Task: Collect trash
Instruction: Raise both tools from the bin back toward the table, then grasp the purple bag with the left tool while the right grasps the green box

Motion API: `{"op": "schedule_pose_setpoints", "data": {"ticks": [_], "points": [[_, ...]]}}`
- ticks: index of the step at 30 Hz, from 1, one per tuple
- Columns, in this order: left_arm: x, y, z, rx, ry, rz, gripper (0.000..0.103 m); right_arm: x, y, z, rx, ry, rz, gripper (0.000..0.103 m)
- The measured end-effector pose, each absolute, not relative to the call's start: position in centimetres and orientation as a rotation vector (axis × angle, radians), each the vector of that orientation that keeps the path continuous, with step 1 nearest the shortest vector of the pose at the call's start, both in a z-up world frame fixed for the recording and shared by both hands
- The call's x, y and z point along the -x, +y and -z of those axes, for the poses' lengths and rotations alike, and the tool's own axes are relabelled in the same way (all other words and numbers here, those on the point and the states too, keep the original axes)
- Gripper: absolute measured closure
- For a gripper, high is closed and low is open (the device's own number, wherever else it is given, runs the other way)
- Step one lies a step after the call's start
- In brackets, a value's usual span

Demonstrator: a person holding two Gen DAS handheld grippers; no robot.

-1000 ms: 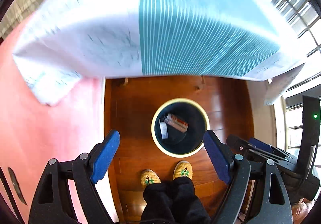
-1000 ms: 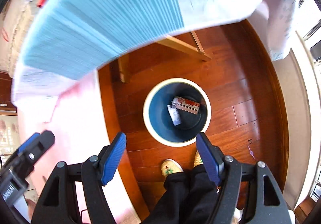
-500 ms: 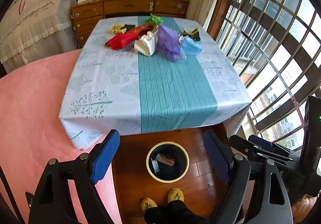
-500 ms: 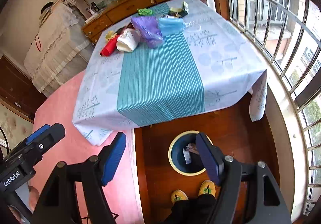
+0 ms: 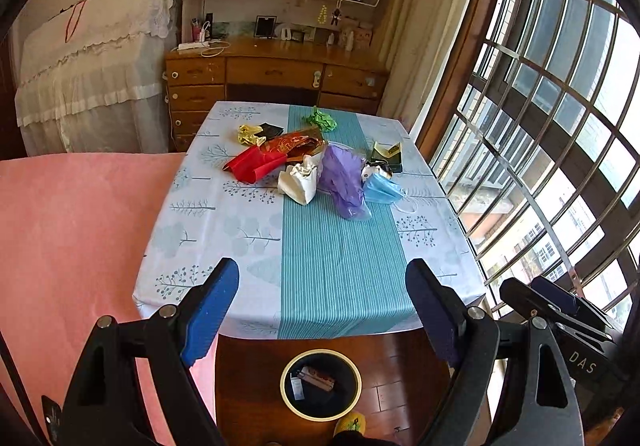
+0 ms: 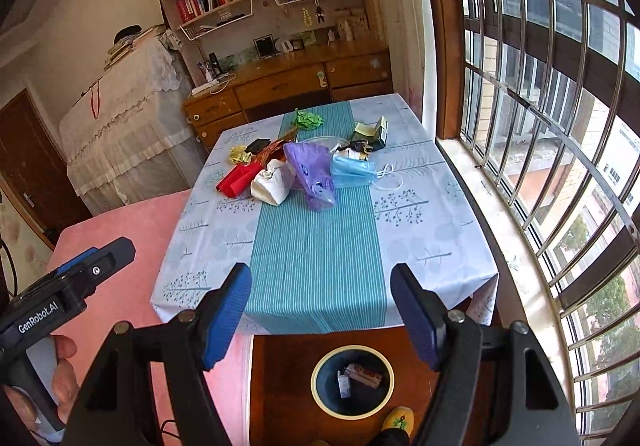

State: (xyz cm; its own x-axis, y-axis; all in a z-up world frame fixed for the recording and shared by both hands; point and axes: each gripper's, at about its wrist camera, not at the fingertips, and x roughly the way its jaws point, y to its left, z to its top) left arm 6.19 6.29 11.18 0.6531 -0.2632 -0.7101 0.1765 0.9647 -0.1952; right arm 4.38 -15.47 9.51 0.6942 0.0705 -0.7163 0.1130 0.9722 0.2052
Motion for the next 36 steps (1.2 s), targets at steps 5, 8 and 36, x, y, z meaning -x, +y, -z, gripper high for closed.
{"op": "schedule_pose_setpoints", "data": {"ticks": [5, 8, 36], "points": [[-10.0, 4.1, -9.5, 0.11, 0.869, 0.225, 0.02, -8.6, -18.5, -7.8, -0.281, 0.835, 0.002, 0.036], [-13.2, 2.0, -8.0, 0.116, 0.894, 0.203, 0.02, -12.5, -20.9, -5.3, -0.318, 0.892, -0.071, 0.057], [-40.4, -9.5, 6.1, 0.25, 1.295, -0.242, 0.029, -46.7, -34.9, 7.1, -0.413, 1.259, -0.333, 0.059]]}}
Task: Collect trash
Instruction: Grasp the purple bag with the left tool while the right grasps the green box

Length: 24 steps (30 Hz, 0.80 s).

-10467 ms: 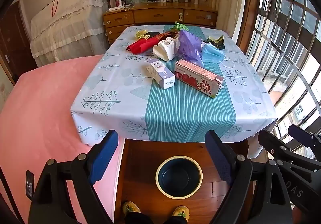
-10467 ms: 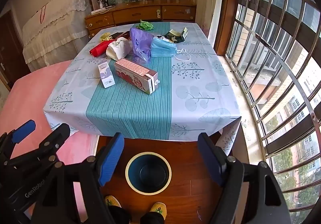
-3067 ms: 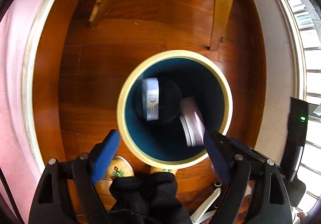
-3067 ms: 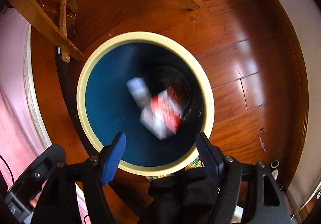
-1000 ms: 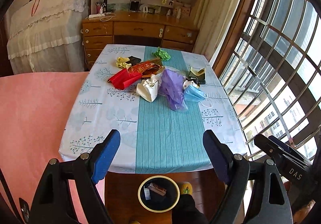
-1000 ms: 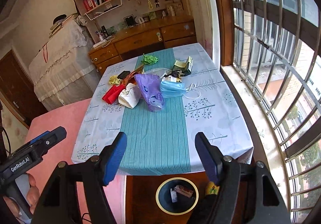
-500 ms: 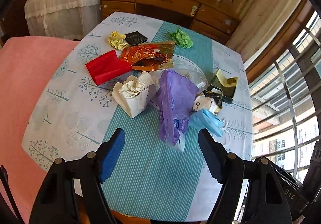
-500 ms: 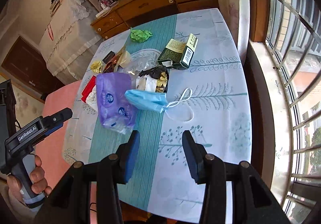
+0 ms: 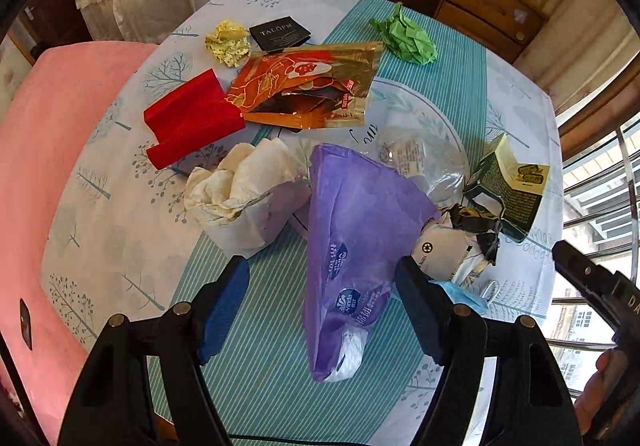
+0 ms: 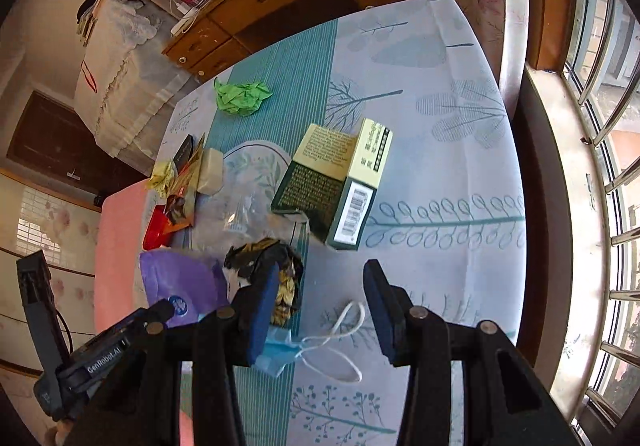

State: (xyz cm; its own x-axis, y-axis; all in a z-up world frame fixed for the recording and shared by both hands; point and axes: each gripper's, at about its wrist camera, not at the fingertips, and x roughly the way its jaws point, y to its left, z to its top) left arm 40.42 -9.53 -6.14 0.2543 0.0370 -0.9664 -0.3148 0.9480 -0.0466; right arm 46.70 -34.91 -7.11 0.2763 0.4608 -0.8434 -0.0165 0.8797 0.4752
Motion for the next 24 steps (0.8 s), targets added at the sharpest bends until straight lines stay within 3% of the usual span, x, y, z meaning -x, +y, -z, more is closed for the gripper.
{"op": "schedule_pose_setpoints", "data": {"ticks": [10, 18, 19, 20, 22, 24], "points": [[-43.3, -10.5, 10.1, 0.28, 1.409, -0.269, 0.029, -51.7, -35.6, 12.2, -0.524, 1.379, -0.291, 0.059], [-44.6, -10.1, 12.8, 0.325, 1.453, -0.3, 0.029, -52.6, -34.6, 13.2, -0.52, 1.361, -0.303, 0.059], [-44.7, -10.0, 13.1, 0.34, 1.458, -0.301, 0.029, -52.7, -34.4, 13.2, -0.509, 1.357, -0.304, 0.062], [-44.8, -9.9, 13.4, 0.353, 1.464, -0.3, 0.029, -52.8, -34.2, 13.3, -0.499, 1.36, -0.308, 0.073], [-44.8, -9.9, 13.8, 0.369, 1.468, -0.298, 0.03, -52.7, -34.0, 13.5, -0.504, 1.363, -0.325, 0.075], [-44.8, -10.2, 14.0, 0.362, 1.465, -0.282, 0.046, -52.6, -33.8, 13.3, -0.487, 1.352, -0.328, 0.076]]}}
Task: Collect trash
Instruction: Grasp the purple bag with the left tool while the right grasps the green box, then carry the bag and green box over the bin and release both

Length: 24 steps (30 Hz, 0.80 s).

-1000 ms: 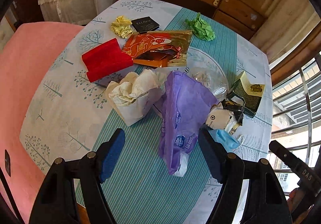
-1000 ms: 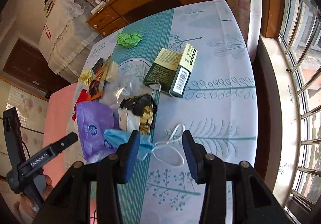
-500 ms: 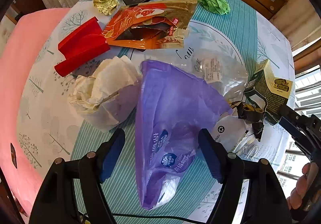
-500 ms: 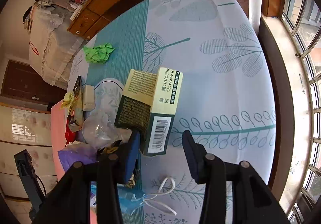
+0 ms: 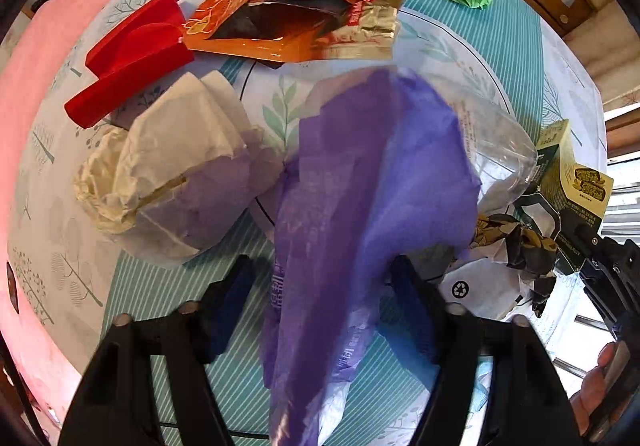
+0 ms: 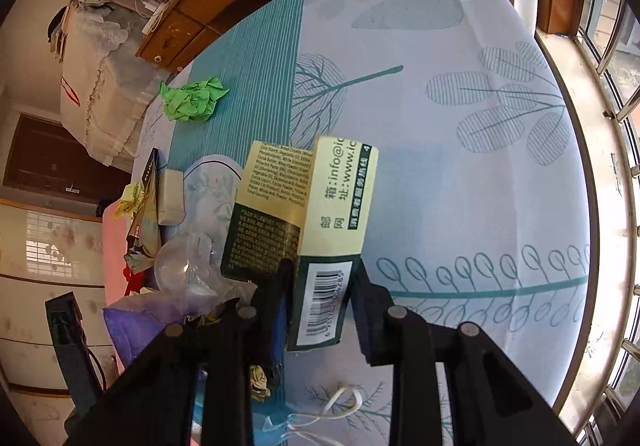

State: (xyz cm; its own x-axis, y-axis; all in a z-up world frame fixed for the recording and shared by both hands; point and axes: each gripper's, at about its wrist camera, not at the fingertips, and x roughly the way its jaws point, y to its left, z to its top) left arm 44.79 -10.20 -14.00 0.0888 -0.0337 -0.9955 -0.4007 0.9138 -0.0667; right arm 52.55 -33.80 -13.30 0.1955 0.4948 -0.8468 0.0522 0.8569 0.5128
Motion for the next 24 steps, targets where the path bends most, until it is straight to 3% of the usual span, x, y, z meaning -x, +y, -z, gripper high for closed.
{"op": "schedule_pose_setpoints", "data": {"ticks": [4, 5, 8, 24], "points": [[-44.5, -11.3, 13.9, 0.309, 1.441, -0.245, 0.058, -52.0, -33.8, 12.7, -0.47, 1.326, -0.336, 0.078], [-44.4, -11.6, 13.8, 0.302, 1.438, -0.236, 0.073, -51.8, -33.9, 12.4, -0.471, 1.314, -0.333, 0.078], [-43.7, -12.1, 12.7, 0.251, 1.4, -0.222, 0.086, -51.0, -34.4, 11.4, -0.472, 1.284, -0.324, 0.078], [-34.8, -7.7, 0.8, 0.255, 1.165, -0.167, 0.088, -42.3, -32.9, 2.8, -0.471, 1.185, -0.405, 0.078]]}}
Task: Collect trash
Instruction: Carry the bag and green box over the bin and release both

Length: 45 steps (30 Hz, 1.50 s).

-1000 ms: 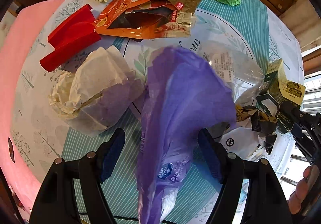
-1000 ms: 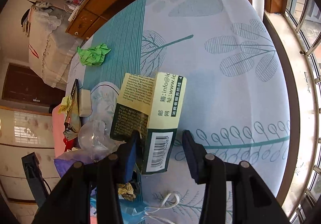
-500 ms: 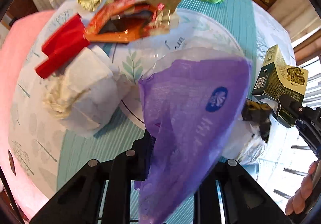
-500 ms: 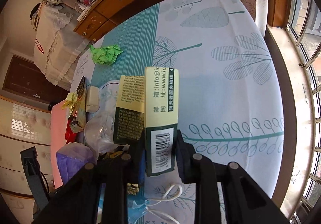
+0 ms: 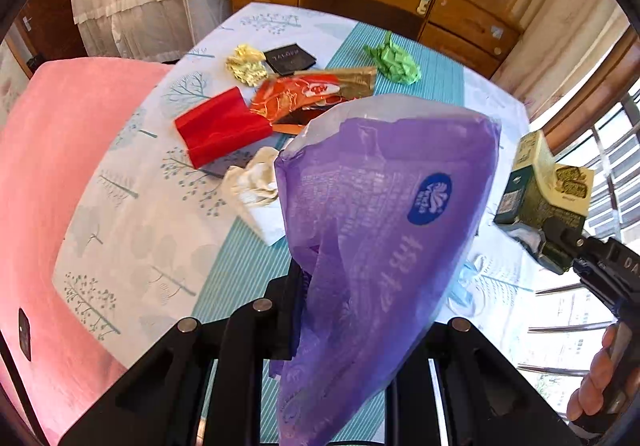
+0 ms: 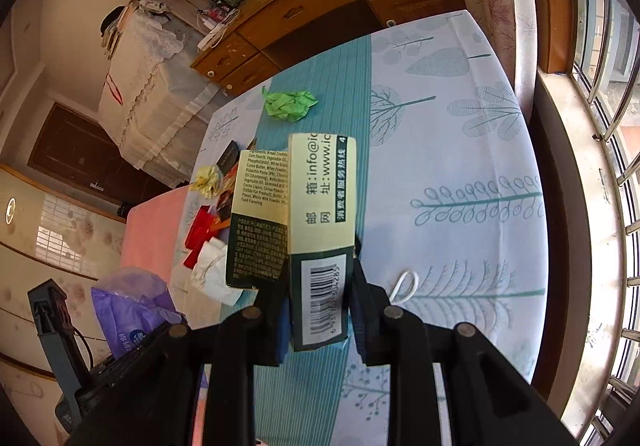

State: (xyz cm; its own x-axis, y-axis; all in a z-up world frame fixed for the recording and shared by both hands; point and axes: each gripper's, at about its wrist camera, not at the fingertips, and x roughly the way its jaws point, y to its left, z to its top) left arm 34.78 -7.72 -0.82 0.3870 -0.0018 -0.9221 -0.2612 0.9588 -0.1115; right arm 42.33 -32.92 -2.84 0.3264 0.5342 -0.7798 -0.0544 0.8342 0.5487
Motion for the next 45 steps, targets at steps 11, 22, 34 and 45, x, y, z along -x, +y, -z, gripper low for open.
{"op": "schedule_pose_setpoints", "data": {"ticks": [11, 22, 34, 45], "points": [[-23.8, -3.7, -6.1, 0.174, 0.999, 0.001, 0.088, -29.7, -26.5, -0.5, -0.377, 1.167, -0.404, 0.078], [-12.6, 2.5, -6.6, 0.059, 0.954, 0.207, 0.088, -16.4, -19.5, -0.2, -0.382, 1.164, -0.24, 0.078], [-5.5, 6.3, 0.4, 0.093, 1.09, 0.307, 0.088, -6.9, -15.6, 5.0, -0.307, 1.354, -0.074, 0.078], [-3.6, 5.3, 9.1, 0.11, 1.261, 0.292, 0.088, -4.0, -13.7, 13.2, -0.212, 1.53, -0.036, 0.078]]}}
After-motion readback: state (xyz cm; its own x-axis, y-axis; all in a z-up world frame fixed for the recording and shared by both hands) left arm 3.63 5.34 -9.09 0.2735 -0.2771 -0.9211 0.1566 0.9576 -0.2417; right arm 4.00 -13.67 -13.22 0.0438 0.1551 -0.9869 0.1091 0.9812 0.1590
